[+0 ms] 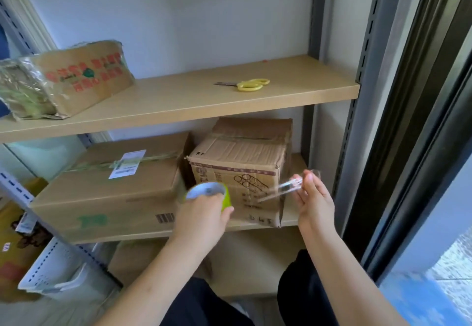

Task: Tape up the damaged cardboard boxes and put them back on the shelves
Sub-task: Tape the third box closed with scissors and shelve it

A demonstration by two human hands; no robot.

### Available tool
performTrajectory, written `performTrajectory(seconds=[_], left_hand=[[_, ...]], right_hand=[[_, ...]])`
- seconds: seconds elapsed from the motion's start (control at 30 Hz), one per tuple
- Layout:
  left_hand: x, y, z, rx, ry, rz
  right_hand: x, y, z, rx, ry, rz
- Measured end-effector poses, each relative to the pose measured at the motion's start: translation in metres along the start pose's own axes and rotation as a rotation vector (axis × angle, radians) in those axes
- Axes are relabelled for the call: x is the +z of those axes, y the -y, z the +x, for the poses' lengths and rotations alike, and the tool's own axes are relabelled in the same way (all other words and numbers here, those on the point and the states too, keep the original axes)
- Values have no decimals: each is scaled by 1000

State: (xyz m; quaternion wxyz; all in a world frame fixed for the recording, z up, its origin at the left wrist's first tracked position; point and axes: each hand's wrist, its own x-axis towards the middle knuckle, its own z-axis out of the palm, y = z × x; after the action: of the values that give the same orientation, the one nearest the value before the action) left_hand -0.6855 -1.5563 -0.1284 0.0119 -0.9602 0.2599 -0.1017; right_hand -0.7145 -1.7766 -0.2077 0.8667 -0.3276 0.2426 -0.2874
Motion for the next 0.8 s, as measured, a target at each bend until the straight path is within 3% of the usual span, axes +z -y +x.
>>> performTrajectory(seconds=[0.1,0.23,0.47,0.6,0.7,0.8], left_hand=[[2,5,5,-75,-169,205],[12,3,16,-21,-292,181],[24,3,29,-30,-275,181],[30,6,33,-76,-232,285],[35,13,35,-108,-246,301],[37,18,36,-125,-241,313]], right_hand=[[10,-8,13,-1,15,43],[30,-16,27,-57,27,-18],[56,-35,43,-231,-81,-328],[52,-33,58,-94,-177,-752],[34,-29,43,-473,-188,-852],[35,-29,22,-881,82,-1026]])
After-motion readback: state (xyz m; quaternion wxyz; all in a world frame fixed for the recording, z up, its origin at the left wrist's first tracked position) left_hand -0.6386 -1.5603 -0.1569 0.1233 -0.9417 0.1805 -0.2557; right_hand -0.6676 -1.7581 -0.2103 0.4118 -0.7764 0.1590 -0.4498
